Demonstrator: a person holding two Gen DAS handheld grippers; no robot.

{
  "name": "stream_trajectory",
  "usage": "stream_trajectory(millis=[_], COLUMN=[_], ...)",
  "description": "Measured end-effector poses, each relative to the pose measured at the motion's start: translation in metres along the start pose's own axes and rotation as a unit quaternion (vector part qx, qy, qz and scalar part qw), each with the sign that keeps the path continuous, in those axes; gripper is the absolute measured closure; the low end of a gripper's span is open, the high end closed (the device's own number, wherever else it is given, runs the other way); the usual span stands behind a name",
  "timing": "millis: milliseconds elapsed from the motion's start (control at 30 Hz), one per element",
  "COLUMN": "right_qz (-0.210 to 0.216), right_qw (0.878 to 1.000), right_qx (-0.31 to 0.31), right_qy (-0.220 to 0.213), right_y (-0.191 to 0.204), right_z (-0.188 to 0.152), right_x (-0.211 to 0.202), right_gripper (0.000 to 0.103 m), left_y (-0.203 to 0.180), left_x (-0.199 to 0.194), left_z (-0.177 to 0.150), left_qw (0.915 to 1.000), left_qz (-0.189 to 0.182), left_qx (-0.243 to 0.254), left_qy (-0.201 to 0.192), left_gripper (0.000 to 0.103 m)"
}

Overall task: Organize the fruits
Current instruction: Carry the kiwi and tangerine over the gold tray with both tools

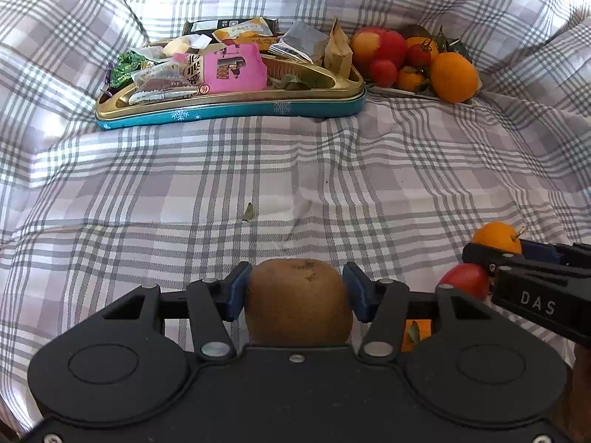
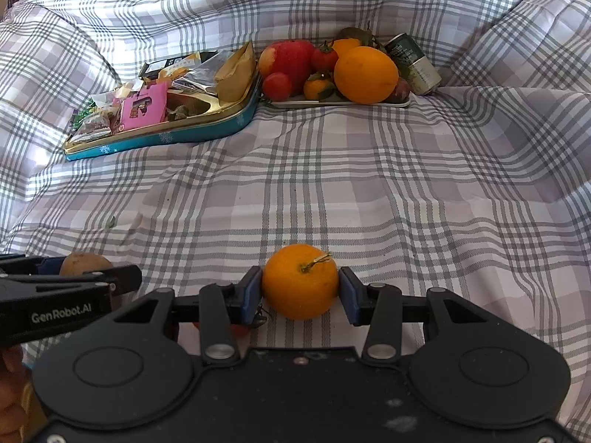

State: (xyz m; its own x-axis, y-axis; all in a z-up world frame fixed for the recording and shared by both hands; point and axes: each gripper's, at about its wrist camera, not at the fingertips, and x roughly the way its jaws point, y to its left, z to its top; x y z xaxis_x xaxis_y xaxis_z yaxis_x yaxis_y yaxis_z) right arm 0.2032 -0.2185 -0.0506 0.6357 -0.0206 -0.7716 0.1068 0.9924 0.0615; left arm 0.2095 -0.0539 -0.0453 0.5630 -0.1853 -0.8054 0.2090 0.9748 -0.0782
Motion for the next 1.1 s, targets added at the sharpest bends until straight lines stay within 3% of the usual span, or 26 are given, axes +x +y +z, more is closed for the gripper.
stream_trajectory(millis=[233,533,900,1100], right_qz=[0.01,0.023,0.037,0.045], right_qw=[1.0,0.998,0.994,0.993], right_qx=[0.013,0.016,0.016,0.049], right_qy=[-0.018,-0.062,-0.104,-0.097], right_y=[-0.004,-0.007,-0.001,-0.006], right_z=[0.005,0.009,-0.025,-0.058], right_x=[-0.011,-0.061,-0.129,-0.154], right_gripper=[0.058,0.058,0.058,0.058], left_y=[0.006,0.003,-0.009,-0.008], left_x=[-0.017,-0.078,-0.138,-0.154], left_z=[0.005,0.009,-0.028,-0.058], left_qw=[0.9998,0.9985,0.9976,0.9981], left_qz=[0.001,0.012,0.013,0.002], left_qx=[-0.016,-0.017,-0.004,-0.004], left_qy=[-0.011,-0.05,-0.068,-0.062], left_gripper=[0.044,0.044,0.044,0.044])
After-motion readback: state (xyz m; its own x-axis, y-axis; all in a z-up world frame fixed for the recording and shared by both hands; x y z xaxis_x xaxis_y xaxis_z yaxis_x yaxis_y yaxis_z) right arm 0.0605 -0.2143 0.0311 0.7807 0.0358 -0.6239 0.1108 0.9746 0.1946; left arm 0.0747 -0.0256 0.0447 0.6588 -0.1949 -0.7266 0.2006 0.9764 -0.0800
